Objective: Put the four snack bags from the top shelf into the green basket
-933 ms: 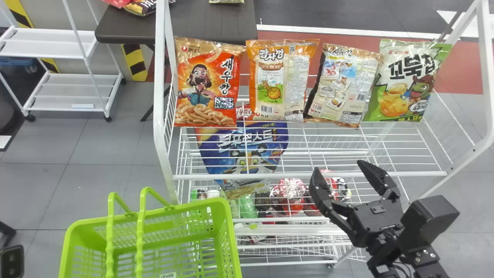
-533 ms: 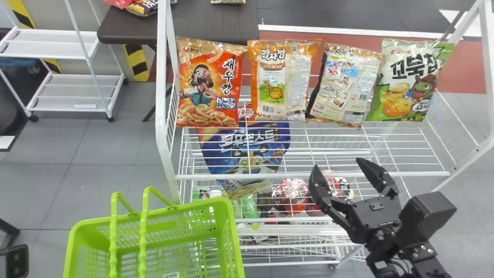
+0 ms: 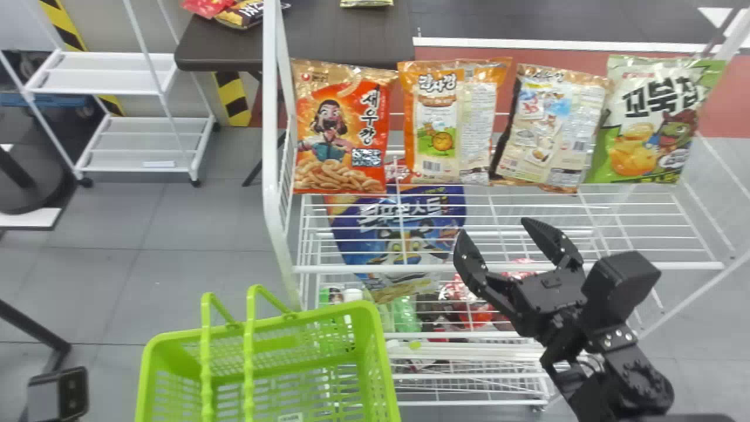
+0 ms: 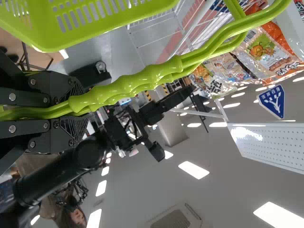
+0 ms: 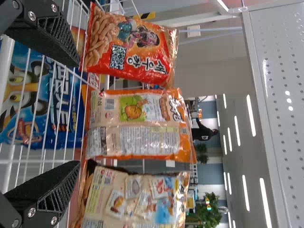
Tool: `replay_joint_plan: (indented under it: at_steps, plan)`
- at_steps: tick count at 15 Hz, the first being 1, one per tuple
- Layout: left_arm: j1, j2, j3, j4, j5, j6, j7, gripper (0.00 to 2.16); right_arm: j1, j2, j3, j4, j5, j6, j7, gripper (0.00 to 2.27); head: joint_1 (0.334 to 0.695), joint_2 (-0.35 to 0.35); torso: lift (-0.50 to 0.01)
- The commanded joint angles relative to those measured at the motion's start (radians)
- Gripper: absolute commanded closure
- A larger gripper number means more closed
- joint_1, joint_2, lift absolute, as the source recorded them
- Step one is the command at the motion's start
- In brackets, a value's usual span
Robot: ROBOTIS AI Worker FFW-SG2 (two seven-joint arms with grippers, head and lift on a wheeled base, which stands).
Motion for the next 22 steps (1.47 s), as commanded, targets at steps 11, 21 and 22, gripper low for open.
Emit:
replay_joint_plan:
  at_steps: [11, 21, 22]
  plan:
    - [-0.014, 0.006, -0.006, 0.015, 0.000, -0.003, -0.010, 2.15, -0.584, 0.001, 0.208, 0.551, -0.158, 0.097, 0.000, 0.08, 0.695, 0.194, 0.000]
    - [-0.034, 0.011, -0.009, 0.041, 0.002, -0.006, -0.010, 2.15, -0.851, 0.001, 0.240, 0.942, -0.227, 0.045, 0.205, 0.88, 0.695, 0.227, 0.000]
    - [-0.034, 0.012, -0.009, 0.041, 0.004, -0.006, -0.010, 2.15, -0.857, 0.001, 0.240, 0.948, -0.225, 0.042, 0.218, 1.27, 0.695, 0.229, 0.000]
